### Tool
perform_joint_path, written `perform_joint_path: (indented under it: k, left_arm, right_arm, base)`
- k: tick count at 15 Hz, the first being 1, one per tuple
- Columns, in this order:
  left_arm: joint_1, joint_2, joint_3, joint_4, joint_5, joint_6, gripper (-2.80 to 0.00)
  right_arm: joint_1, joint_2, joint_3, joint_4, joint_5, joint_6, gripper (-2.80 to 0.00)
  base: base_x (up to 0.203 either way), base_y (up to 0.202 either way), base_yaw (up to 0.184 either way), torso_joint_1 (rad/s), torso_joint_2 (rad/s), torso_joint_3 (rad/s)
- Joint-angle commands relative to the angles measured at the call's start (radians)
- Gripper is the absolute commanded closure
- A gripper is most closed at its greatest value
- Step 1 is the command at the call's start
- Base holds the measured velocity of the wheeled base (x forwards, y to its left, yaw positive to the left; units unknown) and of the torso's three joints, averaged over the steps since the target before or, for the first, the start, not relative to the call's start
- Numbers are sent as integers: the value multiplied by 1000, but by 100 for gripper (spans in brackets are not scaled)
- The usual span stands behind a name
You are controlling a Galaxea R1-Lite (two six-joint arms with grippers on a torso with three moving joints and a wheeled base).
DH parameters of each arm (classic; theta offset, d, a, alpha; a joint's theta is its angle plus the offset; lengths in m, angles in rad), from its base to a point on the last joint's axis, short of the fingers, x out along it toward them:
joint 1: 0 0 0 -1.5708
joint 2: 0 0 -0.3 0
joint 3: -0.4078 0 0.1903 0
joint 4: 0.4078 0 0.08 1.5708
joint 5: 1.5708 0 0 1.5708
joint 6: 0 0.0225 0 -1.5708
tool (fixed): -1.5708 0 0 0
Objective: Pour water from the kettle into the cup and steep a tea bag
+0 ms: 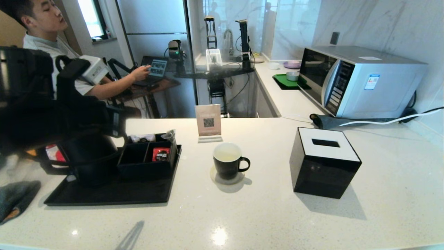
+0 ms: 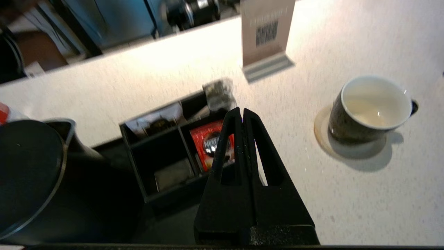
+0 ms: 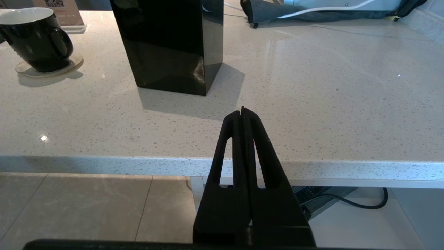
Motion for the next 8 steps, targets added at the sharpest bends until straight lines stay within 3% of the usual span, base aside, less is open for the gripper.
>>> perform_joint_path:
  k: [1,4,5,8]
  left_arm:
    - [-3,84,-89,115,-2,0,0]
    - [-5,162,-184,199,-2,1,0]
    - [-5,188,-231,243,-2,1,-280]
    - [-6,292,-338,312,-2,1,-280]
  right_arm:
    - [0,1,0,0,1,0,0]
    - [0,1,0,0,1,0,0]
    - [0,1,0,0,1,0,0]
    - [0,1,0,0,1,0,0]
  base:
    - [0,0,0,0,0,0]
    - [0,0,0,0,0,0]
    - [0,0,0,0,0,0]
    - [0,0,0,0,0,0]
